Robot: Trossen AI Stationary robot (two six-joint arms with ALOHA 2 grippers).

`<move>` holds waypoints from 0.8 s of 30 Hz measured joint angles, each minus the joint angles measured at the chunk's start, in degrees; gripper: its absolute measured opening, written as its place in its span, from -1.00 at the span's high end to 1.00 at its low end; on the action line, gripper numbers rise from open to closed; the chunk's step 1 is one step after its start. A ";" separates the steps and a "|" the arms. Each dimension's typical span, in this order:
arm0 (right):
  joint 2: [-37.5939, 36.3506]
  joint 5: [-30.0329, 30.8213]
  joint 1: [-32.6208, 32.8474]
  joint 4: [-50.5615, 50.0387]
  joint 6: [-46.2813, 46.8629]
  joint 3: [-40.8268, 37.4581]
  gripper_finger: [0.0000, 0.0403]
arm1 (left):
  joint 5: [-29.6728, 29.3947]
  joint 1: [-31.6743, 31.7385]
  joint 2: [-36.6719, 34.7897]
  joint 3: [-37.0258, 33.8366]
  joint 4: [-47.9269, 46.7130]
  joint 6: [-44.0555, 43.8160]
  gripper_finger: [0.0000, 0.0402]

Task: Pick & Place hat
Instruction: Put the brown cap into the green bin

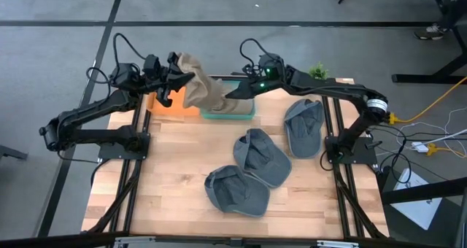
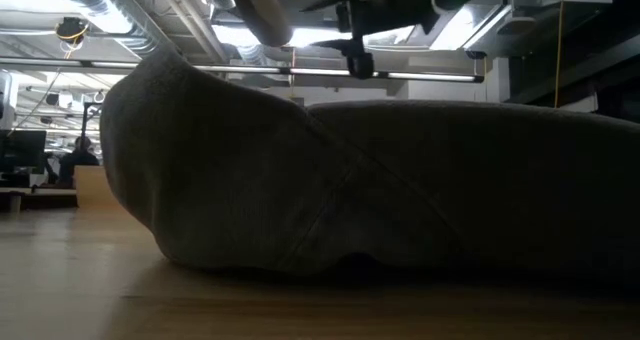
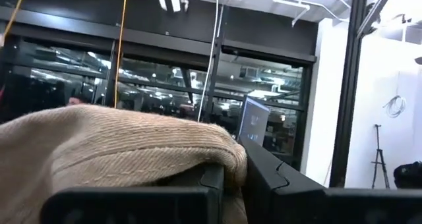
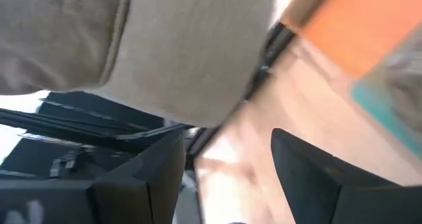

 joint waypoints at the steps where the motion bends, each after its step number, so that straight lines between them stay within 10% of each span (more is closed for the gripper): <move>1: 0.70 -1.04 0.00 1.85 1.14 0.00 -0.10 | -0.46 0.00 0.00 0.00 0.00 0.22 0.89; 24: 9.55 -2.55 -0.57 35.32 12.04 0.00 -0.09 | -1.21 0.00 -0.22 0.02 0.24 -0.77 0.87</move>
